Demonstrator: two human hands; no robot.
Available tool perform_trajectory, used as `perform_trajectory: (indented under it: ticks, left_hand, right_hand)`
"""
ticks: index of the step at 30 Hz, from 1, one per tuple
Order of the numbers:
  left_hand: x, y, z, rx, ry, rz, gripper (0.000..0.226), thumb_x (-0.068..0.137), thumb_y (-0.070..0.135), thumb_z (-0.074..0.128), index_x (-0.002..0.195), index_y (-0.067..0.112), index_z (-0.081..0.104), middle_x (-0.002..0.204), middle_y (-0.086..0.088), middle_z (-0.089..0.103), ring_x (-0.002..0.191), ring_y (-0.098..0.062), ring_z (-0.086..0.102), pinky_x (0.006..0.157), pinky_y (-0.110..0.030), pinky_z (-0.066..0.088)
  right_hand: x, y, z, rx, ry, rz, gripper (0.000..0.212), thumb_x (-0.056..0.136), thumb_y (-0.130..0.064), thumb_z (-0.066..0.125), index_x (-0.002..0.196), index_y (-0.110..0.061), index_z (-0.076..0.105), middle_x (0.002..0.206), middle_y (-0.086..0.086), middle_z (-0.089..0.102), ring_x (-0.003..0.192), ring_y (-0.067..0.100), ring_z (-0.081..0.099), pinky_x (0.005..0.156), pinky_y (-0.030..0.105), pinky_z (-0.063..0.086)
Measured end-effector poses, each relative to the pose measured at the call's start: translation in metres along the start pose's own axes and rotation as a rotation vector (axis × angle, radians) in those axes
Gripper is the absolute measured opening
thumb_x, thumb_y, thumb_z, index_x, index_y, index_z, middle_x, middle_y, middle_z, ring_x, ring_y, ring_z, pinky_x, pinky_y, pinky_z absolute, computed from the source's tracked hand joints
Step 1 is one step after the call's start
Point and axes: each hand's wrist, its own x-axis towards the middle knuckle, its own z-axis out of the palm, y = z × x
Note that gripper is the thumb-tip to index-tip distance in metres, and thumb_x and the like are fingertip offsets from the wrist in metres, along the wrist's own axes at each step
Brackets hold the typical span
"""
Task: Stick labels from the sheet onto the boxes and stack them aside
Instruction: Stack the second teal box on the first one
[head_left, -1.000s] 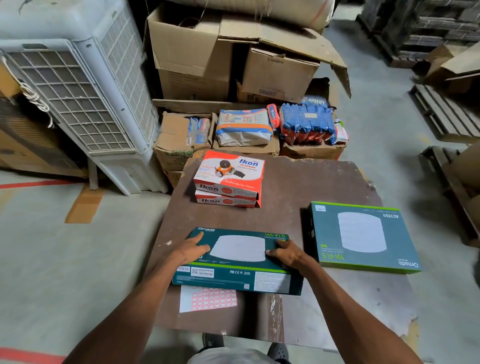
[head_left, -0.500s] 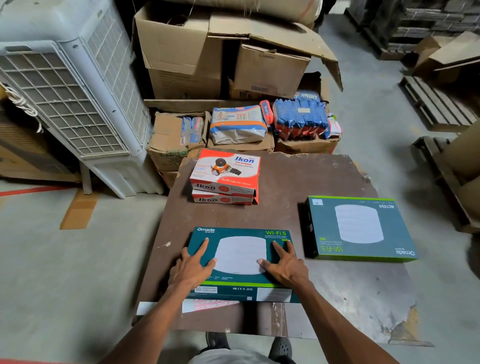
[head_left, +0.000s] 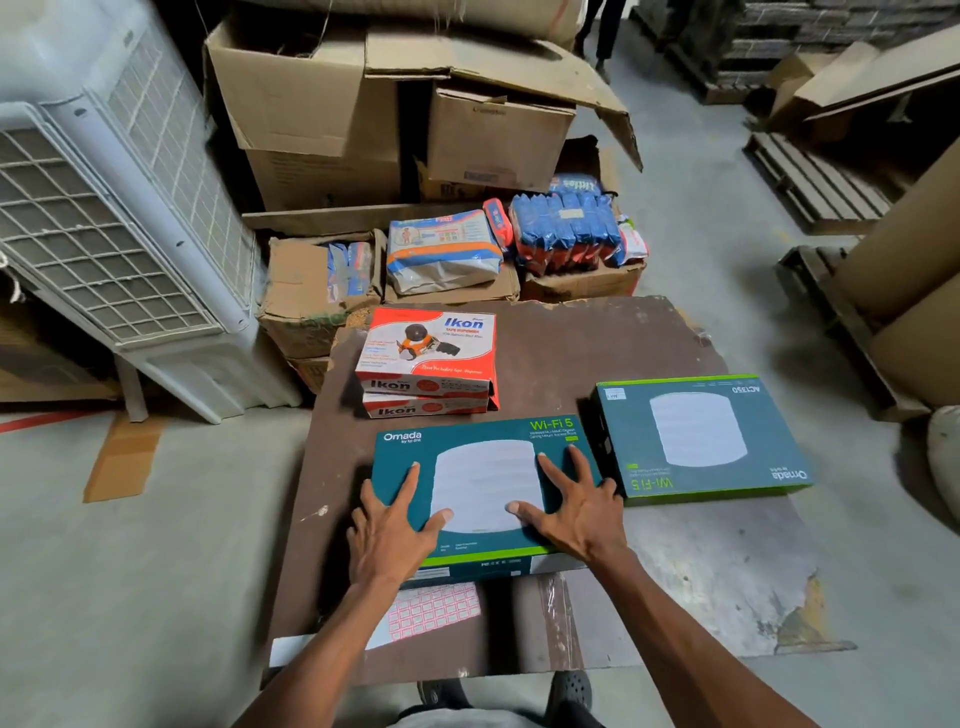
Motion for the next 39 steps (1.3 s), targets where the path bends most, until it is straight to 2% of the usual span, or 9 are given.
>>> perform_trajectory:
  ticks: [3, 8, 14, 19, 22, 26, 30, 39]
  left_hand:
    - [0.004, 0.021, -0.005, -0.018, 0.048, 0.038, 0.088, 0.082, 0.087, 0.039, 0.157, 0.054, 0.006, 0.159, -0.017, 0.011, 0.129, -0.037, 0.043, 0.108, -0.046, 0.038]
    - [0.006, 0.075, -0.004, -0.105, 0.112, 0.12, 0.082, 0.084, 0.077, 0.053, 0.155, 0.055, 0.019, 0.158, -0.014, 0.013, 0.126, -0.036, 0.044, 0.107, -0.044, 0.037]
    - [0.007, 0.158, 0.019, -0.239, 0.11, 0.163, 0.078, 0.082, 0.07, 0.064, 0.151, 0.055, 0.032, 0.157, -0.013, 0.017, 0.121, -0.039, 0.045, 0.104, -0.046, 0.039]
    - [0.016, 0.232, 0.037, -0.307, 0.112, 0.205, 0.079, 0.08, 0.064, 0.071, 0.15, 0.053, 0.037, 0.157, -0.013, 0.02, 0.118, -0.04, 0.047, 0.102, -0.047, 0.041]
    - [0.022, 0.274, 0.051, -0.335, 0.103, 0.227, 0.078, 0.079, 0.06, 0.074, 0.149, 0.052, 0.039, 0.157, -0.013, 0.019, 0.12, -0.04, 0.045, 0.104, -0.047, 0.039]
    - [0.027, 0.321, 0.074, -0.395, 0.085, 0.255, 0.074, 0.08, 0.053, 0.077, 0.147, 0.049, 0.045, 0.158, -0.016, 0.019, 0.122, -0.042, 0.044, 0.107, -0.046, 0.037]
    - [0.034, 0.356, 0.093, -0.438, 0.054, 0.263, 0.075, 0.081, 0.048, 0.078, 0.148, 0.048, 0.045, 0.159, -0.018, 0.017, 0.132, -0.042, 0.039, 0.113, -0.045, 0.032]
    - [0.041, 0.381, 0.124, -0.462, -0.018, 0.226, 0.076, 0.082, 0.037, 0.081, 0.148, 0.047, 0.046, 0.162, -0.018, 0.01, 0.145, -0.038, 0.03, 0.122, -0.045, 0.027]
  right_hand:
    - [0.001, 0.013, -0.015, 0.016, 0.055, 0.009, 0.1, 0.068, -0.102, 0.035, 0.155, -0.055, 0.019, 0.17, -0.01, 0.002, 0.134, 0.051, 0.036, 0.115, 0.057, 0.032]
    - [0.006, 0.058, -0.042, 0.066, 0.148, 0.05, 0.099, 0.066, -0.101, 0.04, 0.153, -0.056, 0.024, 0.169, -0.012, 0.007, 0.127, 0.045, 0.041, 0.114, 0.052, 0.035]
    - [0.031, 0.13, -0.088, 0.057, 0.215, 0.052, 0.098, 0.064, -0.099, 0.05, 0.151, -0.057, 0.031, 0.168, -0.011, 0.013, 0.121, 0.043, 0.044, 0.11, 0.05, 0.039]
    - [0.059, 0.202, -0.119, 0.078, 0.214, 0.049, 0.101, 0.062, -0.099, 0.05, 0.151, -0.053, 0.036, 0.167, -0.01, 0.016, 0.129, 0.044, 0.043, 0.115, 0.05, 0.035]
    - [0.073, 0.24, -0.133, 0.093, 0.224, 0.048, 0.099, 0.066, -0.095, 0.055, 0.152, -0.049, 0.038, 0.168, -0.007, 0.015, 0.134, 0.042, 0.041, 0.116, 0.047, 0.032]
    - [0.089, 0.289, -0.146, 0.127, 0.226, 0.052, 0.096, 0.067, -0.09, 0.061, 0.151, -0.051, 0.036, 0.167, -0.011, 0.014, 0.126, 0.045, 0.042, 0.113, 0.054, 0.038]
    - [0.109, 0.33, -0.158, 0.139, 0.21, 0.028, 0.102, 0.062, -0.097, 0.053, 0.151, -0.05, 0.037, 0.166, -0.012, 0.016, 0.127, 0.045, 0.041, 0.113, 0.054, 0.038]
    - [0.139, 0.375, -0.148, 0.164, 0.155, -0.018, 0.101, 0.063, -0.092, 0.058, 0.151, -0.047, 0.04, 0.167, -0.008, 0.016, 0.129, 0.045, 0.04, 0.115, 0.054, 0.035]
